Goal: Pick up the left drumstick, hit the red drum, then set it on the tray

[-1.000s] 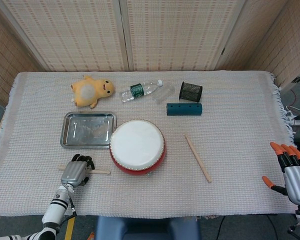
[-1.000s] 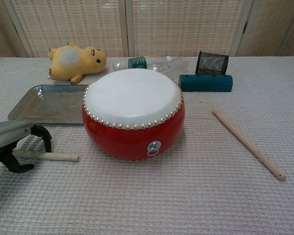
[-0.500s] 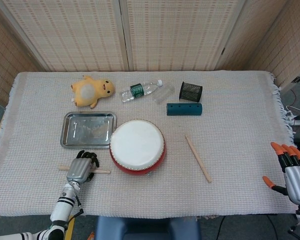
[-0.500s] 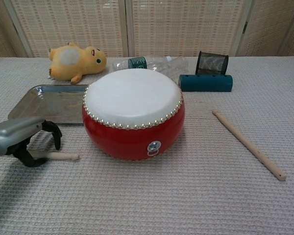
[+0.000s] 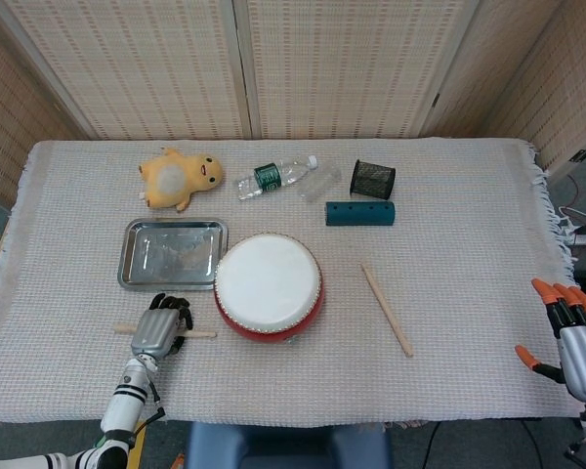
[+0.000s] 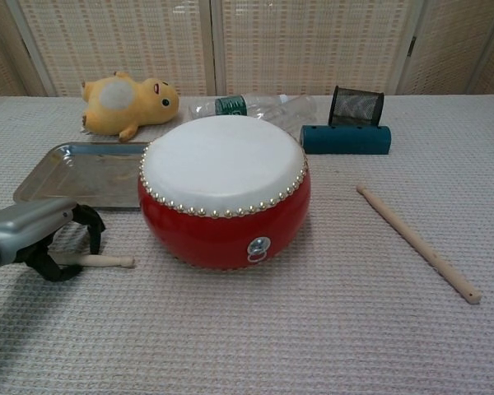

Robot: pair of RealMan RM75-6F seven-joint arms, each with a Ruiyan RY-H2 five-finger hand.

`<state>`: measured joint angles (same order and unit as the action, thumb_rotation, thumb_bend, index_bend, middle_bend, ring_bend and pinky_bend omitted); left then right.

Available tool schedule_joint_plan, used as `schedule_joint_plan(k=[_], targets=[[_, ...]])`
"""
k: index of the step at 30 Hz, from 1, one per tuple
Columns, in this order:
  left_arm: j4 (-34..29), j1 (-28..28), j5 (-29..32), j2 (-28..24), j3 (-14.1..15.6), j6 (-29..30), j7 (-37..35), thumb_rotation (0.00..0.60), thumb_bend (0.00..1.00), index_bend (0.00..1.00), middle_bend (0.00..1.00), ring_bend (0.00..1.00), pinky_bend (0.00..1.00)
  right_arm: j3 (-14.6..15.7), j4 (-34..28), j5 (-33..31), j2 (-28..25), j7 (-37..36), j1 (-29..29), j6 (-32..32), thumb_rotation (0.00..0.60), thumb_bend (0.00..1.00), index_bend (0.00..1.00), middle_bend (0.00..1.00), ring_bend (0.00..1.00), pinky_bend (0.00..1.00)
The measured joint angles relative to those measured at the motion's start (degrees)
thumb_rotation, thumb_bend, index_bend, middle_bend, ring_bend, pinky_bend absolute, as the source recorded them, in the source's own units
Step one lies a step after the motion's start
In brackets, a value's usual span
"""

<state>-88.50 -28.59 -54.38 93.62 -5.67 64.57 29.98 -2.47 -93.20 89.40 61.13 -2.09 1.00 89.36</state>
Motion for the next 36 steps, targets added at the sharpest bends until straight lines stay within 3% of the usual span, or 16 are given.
schedule_joint_plan(k=[9,18,27,36], targets=[[-0.4,0.5,-0.5,-0.3,0.0,0.3,-1.8,0.600,0.34,0.57,0.26,0.16,0.09,0.1,-0.2,0.2,-0.1,0.0,-0.1,0.1,0.600,0.18,0.00,0.13,0.00,0.11],[-4.2,3.0,-3.2,-3.3,-0.8,-0.5,-15.0,0.600,0.34,0.57,0.29,0.17,0.11,0.1,-0.5,0.5,-0.3,0.1,-0.1,0.2,0.600,0.18,0.00,0.13,0.00,0.11],[-9.2,6.9,-8.4,-10.1,-2.6,-3.5,-41.3,0.600,0.34,0.57,0.34,0.19,0.13,0.2,-0.6,0.8,-0.4,0.1,-0.2,0.3,0.600,0.18,0.00,0.13,0.00,0.11],[-10.5,9.4,-17.3,-17.5,-4.3,-9.4,-78.4,0.600,0.35,0.59,0.38,0.21,0.15,0.2,-0.8,0.9,-0.3,0.4,-0.2,0.3,0.600,0.18,0.00,0.13,0.00,0.11]])
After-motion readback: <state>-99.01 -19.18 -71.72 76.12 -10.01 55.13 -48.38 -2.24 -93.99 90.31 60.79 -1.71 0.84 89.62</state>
